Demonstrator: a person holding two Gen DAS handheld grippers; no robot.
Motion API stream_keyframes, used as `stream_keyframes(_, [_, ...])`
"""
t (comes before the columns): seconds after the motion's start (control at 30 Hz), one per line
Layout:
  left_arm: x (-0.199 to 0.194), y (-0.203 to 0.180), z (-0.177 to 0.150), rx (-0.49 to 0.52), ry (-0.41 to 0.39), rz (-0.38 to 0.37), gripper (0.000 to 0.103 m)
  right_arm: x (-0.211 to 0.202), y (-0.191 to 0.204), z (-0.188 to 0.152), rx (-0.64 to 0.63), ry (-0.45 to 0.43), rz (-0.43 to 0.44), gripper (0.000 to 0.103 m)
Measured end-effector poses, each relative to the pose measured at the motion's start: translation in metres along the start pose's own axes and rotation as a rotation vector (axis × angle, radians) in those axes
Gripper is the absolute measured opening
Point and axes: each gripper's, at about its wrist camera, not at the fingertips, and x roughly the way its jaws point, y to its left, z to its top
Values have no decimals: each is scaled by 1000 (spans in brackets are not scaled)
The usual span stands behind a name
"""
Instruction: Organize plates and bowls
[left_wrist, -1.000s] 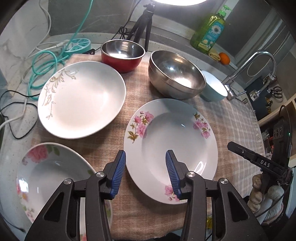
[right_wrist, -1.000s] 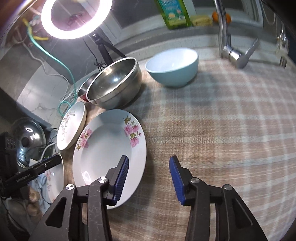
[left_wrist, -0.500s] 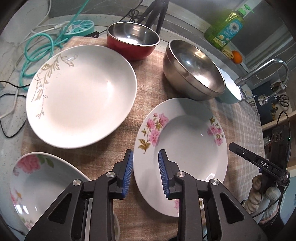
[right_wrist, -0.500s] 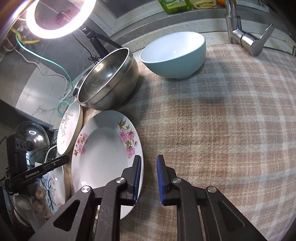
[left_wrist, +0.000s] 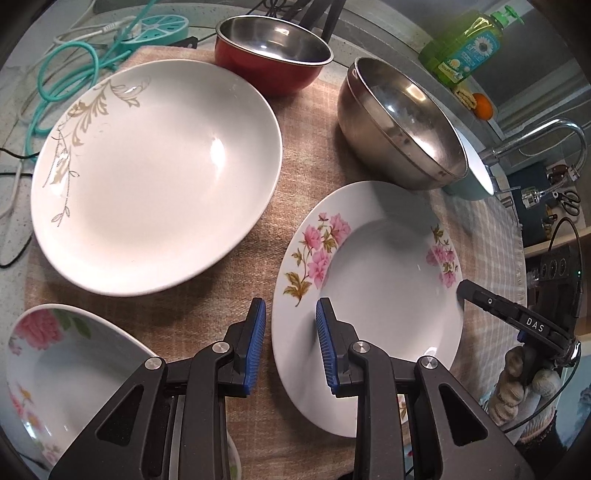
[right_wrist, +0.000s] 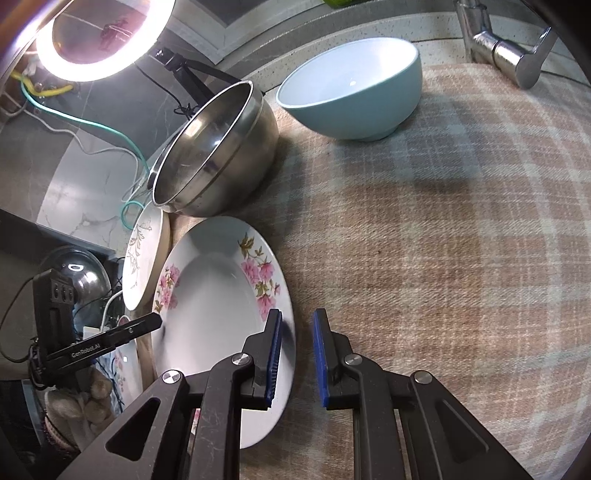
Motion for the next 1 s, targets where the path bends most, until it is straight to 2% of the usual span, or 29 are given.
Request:
stream_keyframes(0.2, [3,-2,0,6,7,-6,26,5,2,1,7,19,26,10])
stream_keyframes(0.3, [4,-3,1,9,3,-5,22,7,4,1,-1,21,19,10])
stream_keyframes(1.0, [2,-5,-3,0,9,-4,22,3,1,-4,23,28,6,11])
